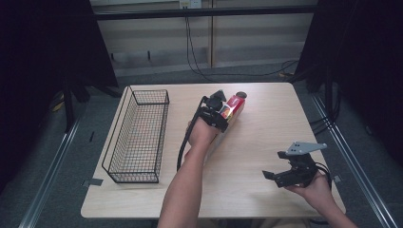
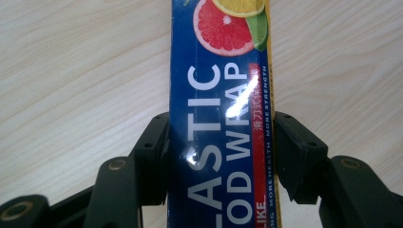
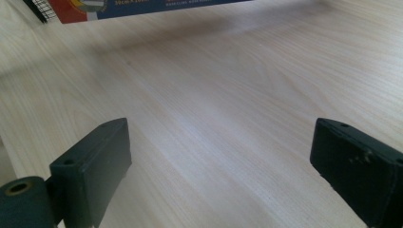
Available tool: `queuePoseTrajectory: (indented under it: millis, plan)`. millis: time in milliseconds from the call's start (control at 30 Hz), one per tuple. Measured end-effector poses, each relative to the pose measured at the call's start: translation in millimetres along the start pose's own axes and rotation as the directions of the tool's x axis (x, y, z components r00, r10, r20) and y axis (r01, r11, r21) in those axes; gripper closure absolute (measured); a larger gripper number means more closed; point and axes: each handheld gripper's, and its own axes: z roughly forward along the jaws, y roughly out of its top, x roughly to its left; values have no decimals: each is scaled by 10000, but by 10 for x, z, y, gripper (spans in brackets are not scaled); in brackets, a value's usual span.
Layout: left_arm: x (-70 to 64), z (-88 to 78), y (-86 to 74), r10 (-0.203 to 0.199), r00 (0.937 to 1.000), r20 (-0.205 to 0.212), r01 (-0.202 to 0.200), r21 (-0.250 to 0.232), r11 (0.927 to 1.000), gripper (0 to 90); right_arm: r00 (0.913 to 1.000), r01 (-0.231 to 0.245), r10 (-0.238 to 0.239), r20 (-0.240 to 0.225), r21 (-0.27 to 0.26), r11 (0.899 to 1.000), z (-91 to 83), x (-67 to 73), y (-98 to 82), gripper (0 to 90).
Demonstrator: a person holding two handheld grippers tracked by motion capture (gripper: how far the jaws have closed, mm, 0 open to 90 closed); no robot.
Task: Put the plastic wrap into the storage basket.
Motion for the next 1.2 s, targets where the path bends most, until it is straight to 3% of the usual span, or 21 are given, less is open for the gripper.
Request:
queuePoseTrajectory:
  millis: [233, 533, 733, 1200]
  plan:
    - [63, -110, -31, -114, 9998, -144, 114, 10, 9999, 451, 10000, -30, 30, 8, -42, 10000, 1, 7, 4, 61]
    - [141, -218, -66, -562, 9980, -283, 559, -107, 9984, 450, 10000, 2, -2, 5, -161, 9999, 4, 18, 10, 61]
    - [187, -283, -85, -597, 9975, -371, 593, -104, 9982, 450, 10000, 59, -59, -4, -167, 9998, 10, 18, 12, 61]
    - [289, -494, -117, -1059, 9920, -686, 1039, -327, 9941, 451, 10000, 40, -40, -25, -188, 9998, 11, 19, 15, 61]
